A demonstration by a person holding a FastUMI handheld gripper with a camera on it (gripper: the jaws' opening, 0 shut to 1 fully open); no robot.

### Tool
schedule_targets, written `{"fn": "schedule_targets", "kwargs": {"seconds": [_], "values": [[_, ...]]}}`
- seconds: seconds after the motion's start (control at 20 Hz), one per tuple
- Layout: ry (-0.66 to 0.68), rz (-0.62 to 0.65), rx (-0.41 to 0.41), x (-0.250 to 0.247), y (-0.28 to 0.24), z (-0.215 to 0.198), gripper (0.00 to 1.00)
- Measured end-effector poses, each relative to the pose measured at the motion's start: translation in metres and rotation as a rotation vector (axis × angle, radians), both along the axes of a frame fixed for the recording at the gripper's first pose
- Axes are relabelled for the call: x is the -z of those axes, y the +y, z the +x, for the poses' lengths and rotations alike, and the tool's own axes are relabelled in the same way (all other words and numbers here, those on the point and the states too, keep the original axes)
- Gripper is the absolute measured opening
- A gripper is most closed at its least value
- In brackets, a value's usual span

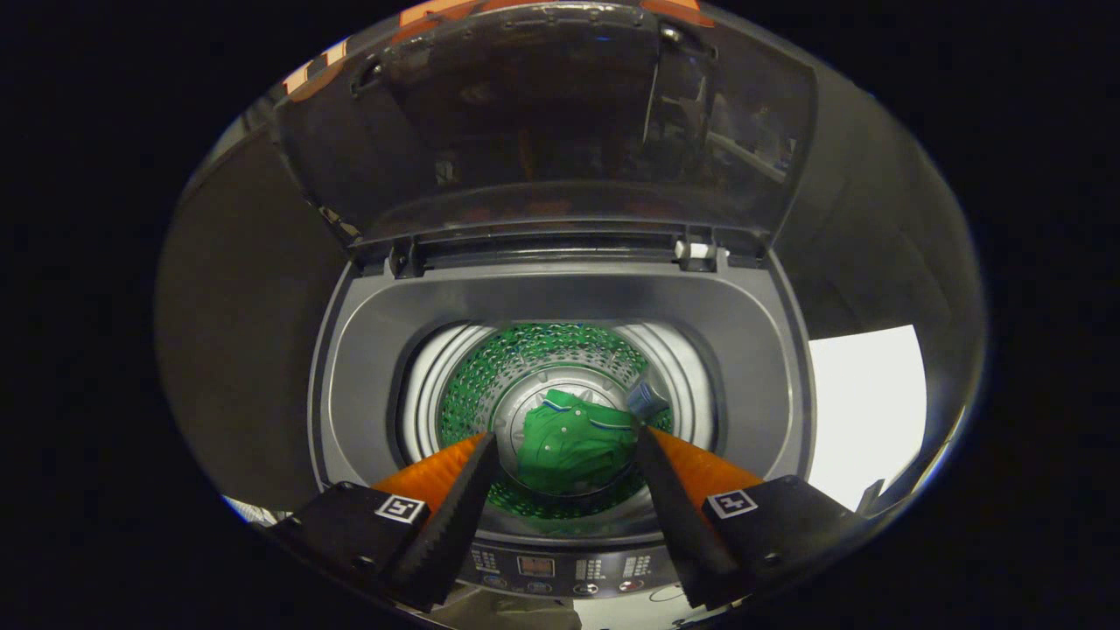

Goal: Put the clothes into the washing machine and then close the washing machine lid.

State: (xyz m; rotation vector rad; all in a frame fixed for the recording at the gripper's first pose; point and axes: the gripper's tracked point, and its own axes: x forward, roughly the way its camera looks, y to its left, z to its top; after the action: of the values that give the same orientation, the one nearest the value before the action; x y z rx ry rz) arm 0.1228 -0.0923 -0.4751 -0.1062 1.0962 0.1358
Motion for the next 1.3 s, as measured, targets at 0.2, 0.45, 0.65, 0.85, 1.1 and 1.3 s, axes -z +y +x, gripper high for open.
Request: {"fn": "schedule_targets", "kwargs": {"seconds": [0.2, 0.45, 0.65, 0.85, 1.1, 1.3], "values": [[-0.072, 0.029, -0.013, -0.049, 0.007, 0.007, 1.0], [-0.188, 0.06, -0.004, -0.125, 0.007, 0.02, 1.0], [-0.282, 0.08, -0.008, -0.186, 0.006, 0.029, 1.0], [-0.388, 0.116, -0.003, -0.236, 0.015, 0.045, 1.0], [-0.508, 0.139, -0.02, -0.287, 0.024, 0.06, 1.0], [-0.573, 0.146, -0.048, -0.311, 0.035, 0.082, 1.0]]}}
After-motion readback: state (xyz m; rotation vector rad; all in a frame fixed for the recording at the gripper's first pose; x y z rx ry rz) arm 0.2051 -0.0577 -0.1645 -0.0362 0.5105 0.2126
